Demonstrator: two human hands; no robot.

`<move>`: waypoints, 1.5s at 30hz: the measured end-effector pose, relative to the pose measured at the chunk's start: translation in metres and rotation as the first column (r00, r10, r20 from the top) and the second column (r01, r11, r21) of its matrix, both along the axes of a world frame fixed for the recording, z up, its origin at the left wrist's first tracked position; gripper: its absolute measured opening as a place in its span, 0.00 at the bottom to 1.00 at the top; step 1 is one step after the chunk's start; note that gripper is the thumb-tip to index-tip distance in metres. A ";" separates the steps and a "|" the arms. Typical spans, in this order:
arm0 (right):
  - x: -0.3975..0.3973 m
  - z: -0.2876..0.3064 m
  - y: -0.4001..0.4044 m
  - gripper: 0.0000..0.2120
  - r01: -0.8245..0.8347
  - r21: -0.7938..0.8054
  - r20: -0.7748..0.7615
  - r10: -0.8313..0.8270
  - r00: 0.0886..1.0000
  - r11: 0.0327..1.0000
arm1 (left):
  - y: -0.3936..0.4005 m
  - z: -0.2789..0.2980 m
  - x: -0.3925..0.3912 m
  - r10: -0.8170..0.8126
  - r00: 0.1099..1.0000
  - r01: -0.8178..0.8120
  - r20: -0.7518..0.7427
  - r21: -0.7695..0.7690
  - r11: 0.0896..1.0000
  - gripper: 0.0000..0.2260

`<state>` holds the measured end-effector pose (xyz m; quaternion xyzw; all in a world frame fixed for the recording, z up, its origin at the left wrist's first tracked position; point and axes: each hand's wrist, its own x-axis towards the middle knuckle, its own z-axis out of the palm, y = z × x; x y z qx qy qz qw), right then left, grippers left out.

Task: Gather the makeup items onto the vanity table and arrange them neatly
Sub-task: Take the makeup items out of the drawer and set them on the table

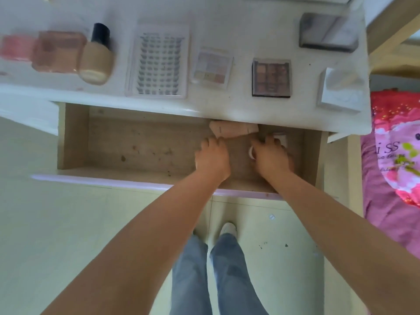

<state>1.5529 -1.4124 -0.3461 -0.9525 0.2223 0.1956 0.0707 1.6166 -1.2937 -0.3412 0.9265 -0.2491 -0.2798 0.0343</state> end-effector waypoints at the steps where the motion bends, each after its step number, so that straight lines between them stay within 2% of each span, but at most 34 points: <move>1: -0.003 -0.001 -0.001 0.15 -0.004 -0.010 0.009 0.004 1.000 1.000 | -0.012 -0.004 0.004 0.001 1.000 0.000 0.023 -0.049 0.999 0.28; 3: -0.009 -0.002 -0.004 0.17 0.004 -0.030 0.024 -0.003 1.000 1.000 | -0.031 -0.013 0.015 -0.002 0.996 0.011 0.086 -0.103 0.995 0.28; 5: -0.014 -0.003 -0.008 0.20 0.005 -0.028 0.041 -0.004 0.999 1.000 | -0.037 -0.023 0.027 -0.024 0.990 0.037 0.139 -0.090 0.995 0.26; 7: -0.017 -0.003 -0.009 0.21 -0.005 0.004 0.043 0.005 0.999 1.000 | -0.035 -0.030 0.037 -0.088 0.981 0.097 0.174 -0.044 0.994 0.25; 9: -0.021 0.000 -0.008 0.22 -0.015 0.077 0.046 0.011 0.999 0.997 | -0.030 -0.030 0.036 -0.229 0.951 0.219 0.206 0.069 0.973 0.21; 11: -0.025 0.008 -0.005 0.23 -0.008 0.186 0.070 -0.005 0.998 0.983 | -0.021 -0.022 0.031 -0.390 0.911 0.359 0.131 0.211 0.909 0.15; 12: -0.026 0.014 -0.003 0.23 -0.009 0.244 0.110 -0.019 0.994 0.970 | -0.013 -0.016 0.027 -0.415 0.908 0.390 0.060 0.243 0.888 0.13; 14: -0.026 0.032 -0.004 0.21 -0.032 0.348 0.254 -0.061 0.965 0.937 | 0.006 -0.003 0.025 -0.407 0.911 0.411 -0.065 0.216 0.886 0.17; 15: -0.026 0.045 -0.005 0.20 -0.065 0.382 0.354 -0.081 0.932 0.922 | 0.016 0.007 0.024 -0.418 0.905 0.425 -0.077 0.200 0.883 0.19; 16: -0.024 0.058 -0.007 0.18 -0.106 0.386 0.468 -0.095 0.879 0.916 | 0.027 0.019 0.023 -0.443 0.895 0.443 -0.043 0.182 0.878 0.21; 18: -0.013 0.082 -0.017 0.18 -0.163 0.320 0.670 -0.101 0.736 0.933 | 0.045 0.046 0.023 -0.510 0.840 0.507 0.182 0.068 0.859 0.24; 19: -0.004 0.092 -0.024 0.19 -0.158 0.281 0.723 -0.100 0.684 0.947 | 0.050 0.065 0.024 -0.542 0.802 0.545 0.250 0.063 0.836 0.24; 21: 0.022 0.107 -0.041 0.18 -0.120 0.212 0.755 -0.084 0.651 0.970 | 0.050 0.087 0.035 -0.484 0.769 0.538 0.418 -0.015 0.843 0.23; 23: 0.051 0.116 -0.062 0.16 -0.111 0.145 0.719 -0.028 0.694 0.983 | 0.035 0.110 0.057 -0.409 0.786 0.498 0.464 -0.083 0.863 0.18; 25: 0.081 0.119 -0.082 0.16 -0.109 0.076 0.653 0.033 0.756 0.991 | 0.011 0.124 0.081 -0.175 0.856 0.310 0.486 -0.214 0.926 0.14; 27: 0.107 0.116 -0.101 0.16 -0.124 -0.040 0.570 0.125 0.812 0.991 | -0.015 0.124 0.108 0.077 0.854 0.105 0.515 -0.316 0.943 0.14; 28: 0.117 0.114 -0.108 0.14 -0.138 -0.085 0.524 0.162 0.836 0.987 | -0.029 0.123 0.118 0.126 0.842 0.058 0.524 -0.321 0.945 0.15; 30: 0.134 0.106 -0.119 0.11 -0.150 -0.120 0.448 0.189 0.874 0.981 | -0.054 0.120 0.133 0.133 0.826 0.030 0.548 -0.278 0.960 0.15; 35: 0.150 0.093 -0.134 0.08 -0.162 -0.115 0.373 0.194 0.907 0.980 | -0.097 0.101 0.150 0.004 0.865 0.083 0.502 -0.152 0.985 0.16; 38: 0.141 0.094 -0.131 0.12 -0.159 -0.137 0.354 0.198 0.914 0.978 | -0.112 0.093 0.146 -0.005 0.897 0.058 0.442 -0.105 0.993 0.18; 40: 0.124 0.096 -0.126 0.15 -0.150 -0.116 0.440 0.186 0.878 0.982 | -0.118 0.090 0.139 0.016 0.915 0.030 0.402 -0.108 0.994 0.20; 41: 0.111 0.098 -0.120 0.14 -0.140 -0.116 0.534 0.181 0.826 0.983 | -0.120 0.089 0.135 0.024 0.918 0.029 0.397 -0.127 0.991 0.21; 43: 0.079 0.103 -0.104 0.10 -0.100 -0.130 0.745 0.164 0.646 0.986 | -0.115 0.089 0.123 0.040 0.904 0.048 0.425 -0.195 0.980 0.22; 44: 0.060 0.103 -0.094 0.07 -0.099 -0.112 0.797 0.149 0.585 0.989 | -0.108 0.089 0.114 0.037 0.884 0.086 0.465 -0.239 0.967 0.22; 45: 0.039 0.102 -0.083 0.07 -0.127 -0.060 0.803 0.123 0.583 0.990 | -0.099 0.088 0.102 0.026 0.854 0.150 0.520 -0.293 0.944 0.22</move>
